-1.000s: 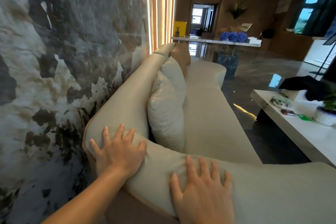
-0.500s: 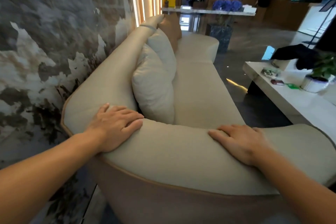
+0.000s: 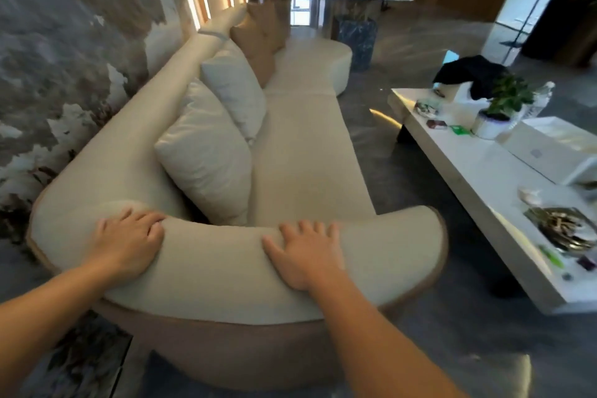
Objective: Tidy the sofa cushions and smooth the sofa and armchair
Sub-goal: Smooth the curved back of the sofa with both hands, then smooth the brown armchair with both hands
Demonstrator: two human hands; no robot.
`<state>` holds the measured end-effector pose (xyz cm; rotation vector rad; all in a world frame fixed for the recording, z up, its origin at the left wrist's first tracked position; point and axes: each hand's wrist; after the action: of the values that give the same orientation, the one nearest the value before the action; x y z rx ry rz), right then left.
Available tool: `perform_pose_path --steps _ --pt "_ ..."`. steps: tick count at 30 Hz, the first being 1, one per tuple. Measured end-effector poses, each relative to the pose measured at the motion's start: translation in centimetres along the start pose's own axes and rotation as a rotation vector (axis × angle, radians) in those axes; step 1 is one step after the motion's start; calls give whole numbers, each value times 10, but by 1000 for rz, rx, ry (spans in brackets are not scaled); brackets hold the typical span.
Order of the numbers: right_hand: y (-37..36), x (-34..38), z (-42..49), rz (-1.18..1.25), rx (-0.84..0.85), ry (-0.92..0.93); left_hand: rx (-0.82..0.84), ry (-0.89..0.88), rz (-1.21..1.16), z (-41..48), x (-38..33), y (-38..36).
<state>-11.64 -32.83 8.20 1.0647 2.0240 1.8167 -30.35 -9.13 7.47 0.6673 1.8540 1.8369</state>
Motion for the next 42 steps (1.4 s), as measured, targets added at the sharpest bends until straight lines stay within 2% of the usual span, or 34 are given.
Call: perform_pose_path --steps 2,4,7,9,11,12,14,16,18,19,21,23,25,27,29,31,37,42 --pt "0 -11 -17 22 2 43 -52 149 2 -34 -47 -3" --pt "0 -37 -45 51 15 58 32 183 -22 -77 -95 -1" --pt "14 -97 -95 67 85 9 140 25 -11 -142 -163 8" --pt "40 -135 -127 91 235 -98 228 -135 47 -169 -198 23" --pt "71 -156 -163 145 388 -206 328 -184 70 -175 -223 49" --pt "88 -169 -190 183 403 -253 388 -229 68 -178 -242 69" --pt "120 -194 -251 229 333 -383 500 -364 78 -197 -289 105" --pt "153 -201 -314 209 270 -535 576 -620 106 -232 -343 137" --pt "185 -179 -363 165 192 -573 606 -857 -13 -287 -392 169" --pt "201 -160 -387 180 151 -579 629 -903 -155 -322 -412 186" --pt "217 -123 -443 218 -50 -619 759 -841 -425 -388 -435 214" --pt "220 -92 -527 29 -292 -718 613 -1002 -415 -439 -428 237" --pt "201 -63 -614 -7 -459 -869 390 -1145 -330 -465 -408 248" --pt "173 -62 -644 41 -434 -939 161 -1327 -183 -452 -395 245" --pt "164 -63 -646 36 -389 -964 89 -1540 -22 -451 -383 245" --pt "158 -45 -652 13 -362 -971 71 -1679 110 -479 -360 248" --pt "128 -16 -706 -52 -364 -922 60 -1619 179 -551 -301 250" --pt "107 6 -775 -44 -275 -852 87 -1538 228 -625 -255 251"
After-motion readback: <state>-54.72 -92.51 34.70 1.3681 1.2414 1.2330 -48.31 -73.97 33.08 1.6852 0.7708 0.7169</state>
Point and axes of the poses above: each hand's wrist, its own z-axis towards the middle knuckle, its own y-axis out of the back of the hand, x = y × z, and after that the axes turned 6 degrees about z, right-handed
